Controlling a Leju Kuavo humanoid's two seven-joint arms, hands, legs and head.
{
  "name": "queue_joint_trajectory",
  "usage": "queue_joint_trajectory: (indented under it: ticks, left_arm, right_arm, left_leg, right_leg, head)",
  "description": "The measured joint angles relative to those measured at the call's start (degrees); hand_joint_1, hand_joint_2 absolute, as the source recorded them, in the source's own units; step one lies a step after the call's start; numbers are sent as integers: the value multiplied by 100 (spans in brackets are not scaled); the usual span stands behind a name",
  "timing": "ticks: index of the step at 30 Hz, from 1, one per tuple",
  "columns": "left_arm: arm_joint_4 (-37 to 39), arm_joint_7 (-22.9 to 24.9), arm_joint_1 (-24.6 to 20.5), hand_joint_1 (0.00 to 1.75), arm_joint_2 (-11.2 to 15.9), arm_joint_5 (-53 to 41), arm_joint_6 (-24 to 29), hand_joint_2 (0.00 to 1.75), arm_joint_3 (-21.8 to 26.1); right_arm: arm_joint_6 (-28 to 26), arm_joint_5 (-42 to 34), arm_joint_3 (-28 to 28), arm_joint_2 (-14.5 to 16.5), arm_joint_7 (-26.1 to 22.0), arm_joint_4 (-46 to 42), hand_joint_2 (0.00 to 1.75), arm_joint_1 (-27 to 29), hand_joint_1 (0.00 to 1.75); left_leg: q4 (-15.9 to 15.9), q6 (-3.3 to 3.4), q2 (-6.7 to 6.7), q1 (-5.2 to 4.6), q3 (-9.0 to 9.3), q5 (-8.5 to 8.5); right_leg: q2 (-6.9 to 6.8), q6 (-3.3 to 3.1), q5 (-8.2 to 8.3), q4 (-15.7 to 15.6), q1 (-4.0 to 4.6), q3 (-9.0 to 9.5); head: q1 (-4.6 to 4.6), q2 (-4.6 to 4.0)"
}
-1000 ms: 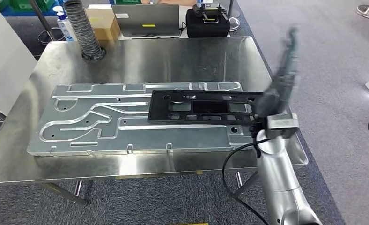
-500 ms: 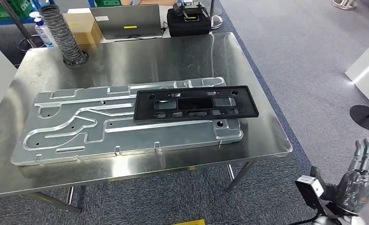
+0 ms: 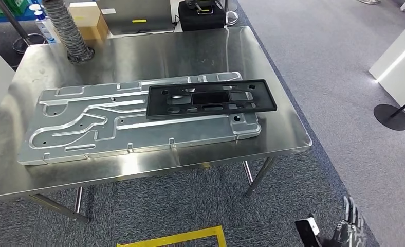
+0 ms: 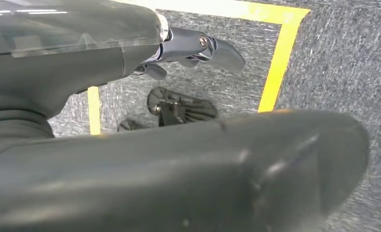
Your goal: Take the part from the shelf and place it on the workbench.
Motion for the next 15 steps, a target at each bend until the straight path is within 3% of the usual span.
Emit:
queue_joint_trajectory:
  ticks: [1, 3, 4, 5, 6, 8, 9, 10, 11, 12, 13, 15]
  left_arm:
    - [0, 13, -1, 0, -14, -14, 4, 0, 8]
    - [0, 30, 3, 0, -39, -42, 14, 0, 29]
    - [0, 32, 9, 0, -50, -50, 19, 0, 38]
    - [0, 35, 18, 0, -56, -56, 24, 0, 45]
    - [0, 37, 26, 0, -62, -60, 27, 0, 49]
    - [0, 40, 36, 0, -72, -63, 28, 0, 53]
    - [0, 39, 37, 0, -75, -66, 28, 0, 55]
    - [0, 39, 36, 0, -76, -71, 28, 0, 56]
    - [0, 38, 36, 0, -76, -76, 32, 0, 58]
    - [0, 34, 37, 0, -76, -82, 37, 0, 62]
    - [0, 20, 37, 0, -76, -90, 47, 0, 67]
    - [0, -23, 31, 0, -76, -137, 73, 0, 76]
  right_arm:
    - [30, 74, -130, 52, 14, 272, 0, -64, 0]
    - [-11, 210, -413, 101, 24, 978, 0, -188, 0]
    - [-76, 264, -551, 100, 15, 1350, 0, -246, 0]
    - [-142, 295, -668, 95, -1, 1681, 0, -291, 0]
    - [-196, 311, -762, 91, -19, 1956, 0, -324, 0]
    - [-247, 327, -899, 87, -37, 2374, 0, -371, 0]
    - [-248, 353, -952, 86, -16, 2535, 0, -395, 0]
    - [-227, 404, -999, 84, 47, 2677, 0, -418, 0]
    - [-181, 493, -1039, 77, 171, 2827, 0, -439, 0]
    - [-111, 612, -1064, 62, 372, 2996, 0, -455, 0]
    - [-18, 753, -1079, 32, 646, 3200, 0, -470, 0]
    - [208, 1012, -1085, -59, 1321, 3646, 0, -482, 0]
  left_leg:
    - [0, -36, 10, 6, 0, 40]
    - [-11, -112, 16, 30, -5, 113]
    - [30, -142, 2, 43, -39, 52]
    - [157, -165, -18, 52, -93, -124]
    - [399, -180, -39, 59, -170, -406]
    - [1124, -203, -64, 65, -320, -1003]
    - [1450, -211, -66, 66, -347, -1128]
    - [1635, -210, -66, 66, -306, -1108]
    - [1631, -199, -67, 66, -178, -978]
    - [1420, -177, -69, 64, 49, -821]
    - [1037, -146, -77, 59, 379, -739]
    - [143, -88, -95, 26, 1035, -830]
  right_leg:
    - [1, -44, -19, -148, 23, 95]
    - [11, -144, 62, -206, 44, 56]
    - [8, -189, 120, -224, 46, 14]
    - [2, -234, 194, -242, 44, -48]
    - [-1, -268, 269, -252, 43, -126]
    - [4, -303, 408, -239, 64, -307]
    - [7, -307, 476, -225, 75, -405]
    - [10, -305, 540, -206, 84, -506]
    - [12, -301, 601, -186, 92, -609]
    - [18, -292, 660, -162, 97, -707]
    - [22, -280, 713, -137, 101, -790]
    - [26, -234, 805, -85, 111, -889]
  head:
    - [-2, 0]
    - [-1, 0]
    - [-2, 0]
    - [-1, 0]
    - [-2, 0]
    - [-2, 0]
    - [-2, 0]
    - [-2, 0]
    - [-2, 0]
    - [-2, 0]
    - [-2, 0]
    - [-2, 0]
